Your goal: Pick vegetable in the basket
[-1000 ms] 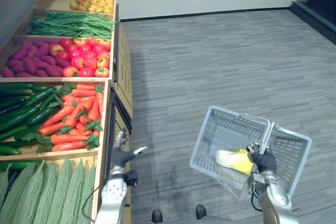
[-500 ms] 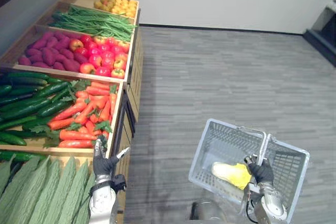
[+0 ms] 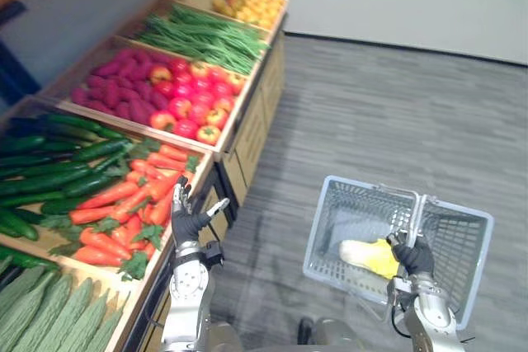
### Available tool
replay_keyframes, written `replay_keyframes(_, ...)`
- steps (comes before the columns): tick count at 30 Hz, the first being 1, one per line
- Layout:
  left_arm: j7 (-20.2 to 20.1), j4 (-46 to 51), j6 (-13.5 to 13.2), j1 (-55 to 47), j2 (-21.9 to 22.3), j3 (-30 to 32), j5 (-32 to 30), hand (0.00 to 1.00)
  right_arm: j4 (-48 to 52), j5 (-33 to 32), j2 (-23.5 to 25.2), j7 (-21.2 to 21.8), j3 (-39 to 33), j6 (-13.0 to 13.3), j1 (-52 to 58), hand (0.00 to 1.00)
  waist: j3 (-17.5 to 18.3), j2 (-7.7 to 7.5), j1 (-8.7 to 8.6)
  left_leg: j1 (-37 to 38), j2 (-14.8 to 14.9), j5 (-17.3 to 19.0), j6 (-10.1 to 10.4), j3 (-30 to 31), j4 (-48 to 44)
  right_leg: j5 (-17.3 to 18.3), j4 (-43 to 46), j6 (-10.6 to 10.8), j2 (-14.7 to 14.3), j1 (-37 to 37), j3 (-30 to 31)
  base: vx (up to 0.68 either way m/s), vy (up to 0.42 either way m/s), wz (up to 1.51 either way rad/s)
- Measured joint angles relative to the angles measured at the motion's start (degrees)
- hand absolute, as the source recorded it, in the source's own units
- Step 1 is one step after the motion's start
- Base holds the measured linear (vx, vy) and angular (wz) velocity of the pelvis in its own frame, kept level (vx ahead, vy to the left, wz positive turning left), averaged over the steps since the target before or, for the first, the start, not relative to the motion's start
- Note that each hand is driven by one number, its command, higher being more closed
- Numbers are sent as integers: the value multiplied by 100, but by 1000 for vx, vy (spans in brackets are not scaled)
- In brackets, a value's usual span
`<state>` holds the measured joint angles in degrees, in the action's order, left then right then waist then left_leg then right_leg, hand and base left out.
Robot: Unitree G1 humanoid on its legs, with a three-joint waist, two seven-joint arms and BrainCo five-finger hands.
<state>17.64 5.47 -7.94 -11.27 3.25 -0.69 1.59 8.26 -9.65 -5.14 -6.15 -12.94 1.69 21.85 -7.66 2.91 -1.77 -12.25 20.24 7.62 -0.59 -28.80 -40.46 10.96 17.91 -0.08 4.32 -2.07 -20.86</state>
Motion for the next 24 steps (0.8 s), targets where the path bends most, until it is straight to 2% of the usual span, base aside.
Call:
replay_keyframes(1,0,34,0,5,-12,8,0,0,-6,-1,43,-19,-56,-2,41,100,25,-36,-1,56,-2,5,0,-194,83,56,42,67,77,-56,-67,204,43,175)
replay_keyframes(2,-2,102,-3,58,-36,10,-2,0,-7,-20,42,-34,-133,5,102,100,19,-72,-92,75,-58,30,-52,-624,260,94,49,120,192,-148,-171,190,62,189)
replay_keyframes(3,-7,117,-11,130,-17,12,-5,0,-62,-51,37,-38,-318,5,101,100,20,-56,-79,144,-84,110,-177,-1052,475,112,24,134,211,-175,-263,178,82,179)
replay_keyframes(4,-9,124,-15,141,-37,23,-11,0,-153,-49,30,-37,-343,2,72,100,17,-58,-38,172,-158,167,-263,-1163,641,155,16,155,222,-179,-260,152,117,127)
replay_keyframes(5,-6,126,-17,108,-75,95,-16,0,-446,-45,42,-24,-318,-3,-95,100,-5,-107,8,237,-417,264,-380,-1124,1005,268,-4,206,263,-214,-214,100,98,75)
replay_keyframes(6,-5,121,-6,88,-112,145,-19,0,-595,-45,47,-24,-289,-21,-211,100,-36,-156,26,258,-529,312,-369,-1047,1175,306,-6,252,278,-232,-210,112,115,90)
replay_keyframes(7,-12,121,15,0,-240,157,-78,0,-956,-44,128,-17,-287,-60,-419,100,-81,-230,129,337,-718,450,-318,-874,1475,334,40,254,281,-279,-224,75,70,60)
replay_keyframes(9,-15,119,21,-84,-243,143,-131,0,-1178,-44,197,-2,-275,-68,-514,100,-133,-317,149,442,-853,465,-302,-755,1591,387,228,253,380,-338,-224,56,41,56)
replay_keyframes(10,-24,107,26,-175,-243,106,-174,0,-1272,-43,246,8,-268,-93,-508,100,-204,-449,171,604,-1065,591,-221,-600,1693,489,788,311,605,-313,-171,44,35,65)
replay_keyframes(12,-43,95,33,-207,-265,23,-233,0,-1275,-43,255,20,-250,-98,-412,100,-200,-463,123,711,-1283,668,-247,-390,1774,445,1970,224,846,79,150,77,52,71)
replay_keyframes(13,-92,95,49,-206,-289,-14,-248,0,-1291,-44,280,31,-201,-104,-332,100,-214,-539,-18,742,-1409,743,-323,-160,1778,502,2755,102,866,527,777,95,21,77)
replay_keyframes(14,-106,96,57,-207,-304,-30,-259,0,-1298,-43,295,36,-178,-109,-303,100,-212,-570,-64,754,-1444,752,-334,-81,1779,558,2855,152,809,625,1049,116,-31,99)
replay_keyframes(15,-125,96,85,-191,-394,-43,-345,0,-1298,-42,393,75,-166,-115,-187,100,-222,-630,-54,800,-1452,796,-333,68,1753,727,2908,402,464,1026,1966,107,-45,63)
replay_keyframes(18,-143,96,113,-76,-495,-158,-395,0,-1306,-67,496,83,-184,-117,-76,100,-203,-663,-95,777,-1448,820,-293,539,1712,816,2362,573,-3,1468,3007,148,-100,80)
replay_keyframes(20,-153,97,109,30,-513,-225,-396,0,-1311,-102,508,58,-213,-107,31,100,-165,-713,-99,718,-1427,855,-181,788,1523,748,1852,560,-139,1518,3322,196,-185,86)
replay_keyframes(21,-190,97,109,77,-552,-221,-396,0,-1311,-102,510,36,-231,-104,82,100,-93,-829,-96,646,-1444,977,-74,909,1283,421,1377,476,-89,1507,3356,245,-255,67)
replay_keyframes(22,-239,97,109,109,-587,-220,-397,0,-1311,-102,516,22,-249,-99,142,100,-40,-913,-76,584,-1453,1066,-24,950,1130,159,1180,488,-29,1502,3349,198,-254,56)
replay_keyframes(23,-277,35,126,154,-559,-241,-398,0,-1380,-99,426,29,-289,-118,214,100,-18,-816,-78,503,-1312,1198,119,1162,900,292,1230,632,-106,1407,3190,246,-274,40)
replay_keyframes(24,-325,51,123,159,-548,-344,-398,0,-1354,-98,366,54,-290,-132,243,100,54,-716,-64,499,-1203,1202,170,1231,926,307,1132,571,-179,1352,3074,196,-206,35)
